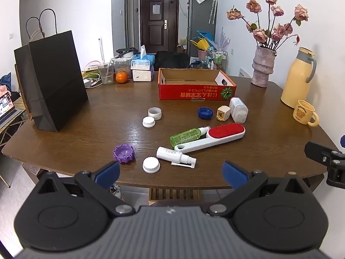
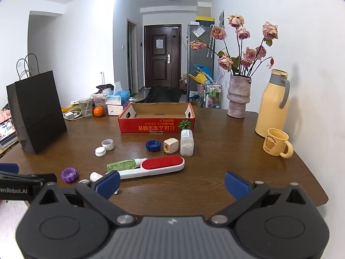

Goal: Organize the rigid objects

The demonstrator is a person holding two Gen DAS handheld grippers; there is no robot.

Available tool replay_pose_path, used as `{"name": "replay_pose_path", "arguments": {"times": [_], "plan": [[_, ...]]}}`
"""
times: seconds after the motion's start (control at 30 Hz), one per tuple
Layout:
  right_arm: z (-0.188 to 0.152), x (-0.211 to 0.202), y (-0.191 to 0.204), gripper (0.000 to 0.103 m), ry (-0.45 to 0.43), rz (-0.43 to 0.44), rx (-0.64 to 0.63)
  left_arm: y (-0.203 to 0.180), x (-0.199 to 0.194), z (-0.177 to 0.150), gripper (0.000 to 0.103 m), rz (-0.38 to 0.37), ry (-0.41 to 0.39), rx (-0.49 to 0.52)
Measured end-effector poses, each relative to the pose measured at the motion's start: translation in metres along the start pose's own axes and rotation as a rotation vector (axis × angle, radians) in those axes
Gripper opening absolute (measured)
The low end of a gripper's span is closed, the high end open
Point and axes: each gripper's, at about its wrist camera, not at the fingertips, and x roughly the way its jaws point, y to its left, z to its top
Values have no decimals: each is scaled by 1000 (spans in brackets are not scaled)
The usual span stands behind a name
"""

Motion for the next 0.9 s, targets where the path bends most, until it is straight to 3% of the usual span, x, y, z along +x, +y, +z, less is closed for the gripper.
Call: {"name": "replay_pose_path", "arguments": {"times": [0.9], "plan": [[0, 0, 1, 103, -1, -3, -6, -1, 1, -1, 103, -9, 4, -4]]}}
